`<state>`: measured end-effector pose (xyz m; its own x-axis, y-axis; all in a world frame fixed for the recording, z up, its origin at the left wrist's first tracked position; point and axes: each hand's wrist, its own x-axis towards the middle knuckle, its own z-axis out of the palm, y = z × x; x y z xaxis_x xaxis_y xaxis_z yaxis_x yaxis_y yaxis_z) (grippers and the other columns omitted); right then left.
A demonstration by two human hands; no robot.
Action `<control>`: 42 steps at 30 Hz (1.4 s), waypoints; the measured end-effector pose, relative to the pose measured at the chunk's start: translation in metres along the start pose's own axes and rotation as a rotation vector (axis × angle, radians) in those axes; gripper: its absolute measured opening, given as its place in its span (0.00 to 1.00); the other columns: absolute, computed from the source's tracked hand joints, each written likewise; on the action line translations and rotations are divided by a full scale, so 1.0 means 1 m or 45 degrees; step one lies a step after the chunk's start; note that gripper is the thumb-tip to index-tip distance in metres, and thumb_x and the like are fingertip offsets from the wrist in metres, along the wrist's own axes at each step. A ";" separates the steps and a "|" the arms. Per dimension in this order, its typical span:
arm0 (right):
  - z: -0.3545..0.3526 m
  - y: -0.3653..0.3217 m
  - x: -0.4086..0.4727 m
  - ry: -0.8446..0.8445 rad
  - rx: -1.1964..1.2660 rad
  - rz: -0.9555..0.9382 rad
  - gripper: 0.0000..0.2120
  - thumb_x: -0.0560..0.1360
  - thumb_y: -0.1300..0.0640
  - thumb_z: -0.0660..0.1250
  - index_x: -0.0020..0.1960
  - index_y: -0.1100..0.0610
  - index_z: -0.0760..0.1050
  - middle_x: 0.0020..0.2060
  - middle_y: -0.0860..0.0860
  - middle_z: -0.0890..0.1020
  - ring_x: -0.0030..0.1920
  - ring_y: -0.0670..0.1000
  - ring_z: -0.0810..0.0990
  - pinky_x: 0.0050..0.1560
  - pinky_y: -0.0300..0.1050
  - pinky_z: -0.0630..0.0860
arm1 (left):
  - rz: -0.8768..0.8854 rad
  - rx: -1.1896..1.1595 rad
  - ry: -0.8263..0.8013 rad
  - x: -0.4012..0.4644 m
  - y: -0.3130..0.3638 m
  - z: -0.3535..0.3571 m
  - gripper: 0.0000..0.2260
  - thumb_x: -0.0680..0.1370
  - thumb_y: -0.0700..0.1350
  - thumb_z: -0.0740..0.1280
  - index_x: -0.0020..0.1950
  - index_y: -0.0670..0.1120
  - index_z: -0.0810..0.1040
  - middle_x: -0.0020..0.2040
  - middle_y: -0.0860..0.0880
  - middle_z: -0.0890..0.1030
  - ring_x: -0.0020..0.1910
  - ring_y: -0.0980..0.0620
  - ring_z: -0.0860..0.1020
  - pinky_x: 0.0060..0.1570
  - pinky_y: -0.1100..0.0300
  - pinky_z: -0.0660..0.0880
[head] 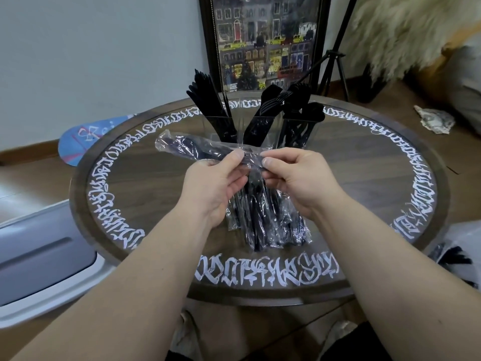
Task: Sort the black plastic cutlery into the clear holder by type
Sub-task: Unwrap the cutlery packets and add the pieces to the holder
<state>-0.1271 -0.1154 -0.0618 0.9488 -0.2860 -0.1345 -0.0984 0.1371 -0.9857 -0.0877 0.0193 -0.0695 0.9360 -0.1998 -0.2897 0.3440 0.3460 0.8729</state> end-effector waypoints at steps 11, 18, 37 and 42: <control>-0.021 -0.001 -0.002 -0.002 -0.099 0.072 0.08 0.73 0.71 0.67 0.43 0.60 0.80 0.30 0.53 0.80 0.31 0.47 0.79 0.37 0.38 0.78 | 0.045 0.120 0.067 0.003 -0.004 0.004 0.02 0.76 0.40 0.69 0.46 0.45 0.77 0.42 0.48 0.84 0.38 0.54 0.80 0.36 0.63 0.76; -0.020 0.000 0.000 0.005 -0.112 0.064 0.08 0.73 0.71 0.67 0.42 0.60 0.80 0.31 0.55 0.80 0.32 0.47 0.79 0.37 0.37 0.78 | 0.181 0.225 0.270 0.013 0.005 -0.014 0.04 0.76 0.44 0.70 0.42 0.49 0.78 0.46 0.48 0.83 0.44 0.52 0.78 0.38 0.61 0.75; -0.028 0.009 0.007 0.256 -0.066 0.119 0.06 0.72 0.70 0.68 0.43 0.62 0.81 0.32 0.56 0.81 0.32 0.48 0.79 0.38 0.38 0.79 | 0.029 1.983 0.638 0.029 0.013 -0.089 0.27 0.75 0.54 0.68 0.71 0.47 0.68 0.67 0.42 0.71 0.65 0.39 0.68 0.60 0.47 0.68; -0.021 0.005 0.006 0.153 0.158 0.206 0.06 0.73 0.72 0.66 0.44 0.64 0.79 0.33 0.57 0.80 0.31 0.47 0.79 0.33 0.36 0.78 | 0.474 1.497 0.333 0.007 0.018 -0.035 0.15 0.78 0.55 0.65 0.61 0.50 0.79 0.58 0.50 0.80 0.55 0.51 0.76 0.58 0.56 0.72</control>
<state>-0.1287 -0.1367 -0.0695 0.8803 -0.3609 -0.3080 -0.2013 0.3036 -0.9313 -0.0720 0.0565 -0.0692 0.9948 -0.0320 0.0969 -0.0910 -0.7082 0.7001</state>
